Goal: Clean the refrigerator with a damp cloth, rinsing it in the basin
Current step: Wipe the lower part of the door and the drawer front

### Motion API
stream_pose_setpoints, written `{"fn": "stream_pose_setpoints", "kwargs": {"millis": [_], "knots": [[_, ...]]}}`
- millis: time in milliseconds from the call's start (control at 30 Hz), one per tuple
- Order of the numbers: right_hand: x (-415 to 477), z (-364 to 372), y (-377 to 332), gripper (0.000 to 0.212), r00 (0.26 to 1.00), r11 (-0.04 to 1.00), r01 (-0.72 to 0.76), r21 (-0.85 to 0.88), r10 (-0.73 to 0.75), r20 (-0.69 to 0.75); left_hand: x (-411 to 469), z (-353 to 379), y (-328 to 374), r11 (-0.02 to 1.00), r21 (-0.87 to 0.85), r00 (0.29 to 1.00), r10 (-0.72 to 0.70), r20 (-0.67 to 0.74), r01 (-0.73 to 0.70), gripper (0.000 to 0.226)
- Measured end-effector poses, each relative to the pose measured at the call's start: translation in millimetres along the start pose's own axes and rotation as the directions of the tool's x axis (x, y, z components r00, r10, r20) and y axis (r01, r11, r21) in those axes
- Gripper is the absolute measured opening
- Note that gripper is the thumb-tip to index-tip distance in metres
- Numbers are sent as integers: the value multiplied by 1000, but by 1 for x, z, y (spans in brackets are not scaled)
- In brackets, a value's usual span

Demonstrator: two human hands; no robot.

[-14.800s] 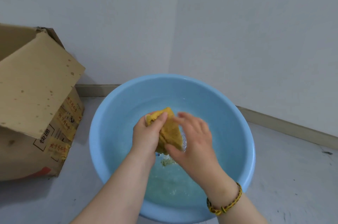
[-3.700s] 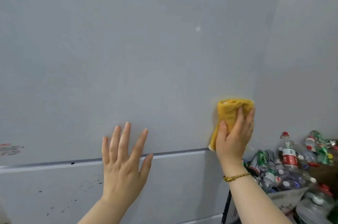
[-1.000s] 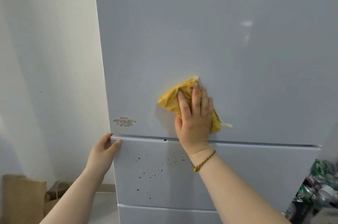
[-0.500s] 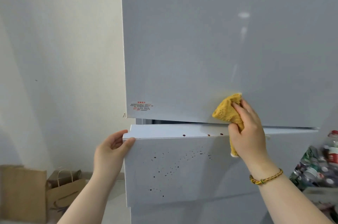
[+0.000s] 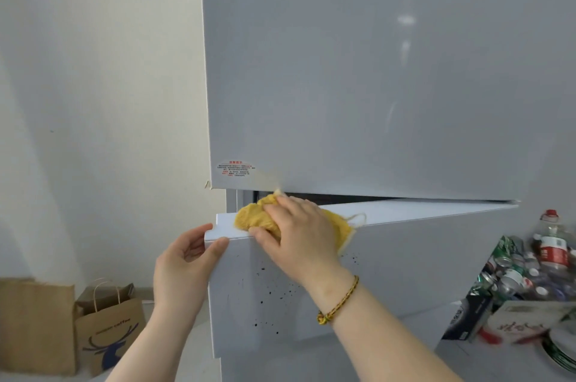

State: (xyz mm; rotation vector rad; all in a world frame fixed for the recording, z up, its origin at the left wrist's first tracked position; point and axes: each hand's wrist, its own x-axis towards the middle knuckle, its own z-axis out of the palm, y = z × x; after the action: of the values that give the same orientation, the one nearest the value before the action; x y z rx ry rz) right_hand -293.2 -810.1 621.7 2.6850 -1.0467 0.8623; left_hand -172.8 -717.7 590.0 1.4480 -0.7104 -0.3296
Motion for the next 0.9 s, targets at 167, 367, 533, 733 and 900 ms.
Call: {"fn": "stream_pose_setpoints", "kwargs": {"millis": [167,367,533,733,900], "knots": [[-21,-5,61,67,980,983,185,-20,-186,-68,-4,-4,7,1000,15,999,3,41,-3,21],[-63,-21,152,66,908,962,-250,111,273,-318,-3,-7,9,999,36,997,2,77,-5,18],[-37,-5,119,44,832,918,-394,32,371,-411,3,0,8,999,42,999,-5,33,3,21],[-4,36,14,39,900,993,-111,41,118,-420,9,3,2,999,45,1000,-15,11,14,30],[0,48,15,39,887,994,110,6,-96,-451,13,8,4,997,79,1000,-8,-21,10,33]]}}
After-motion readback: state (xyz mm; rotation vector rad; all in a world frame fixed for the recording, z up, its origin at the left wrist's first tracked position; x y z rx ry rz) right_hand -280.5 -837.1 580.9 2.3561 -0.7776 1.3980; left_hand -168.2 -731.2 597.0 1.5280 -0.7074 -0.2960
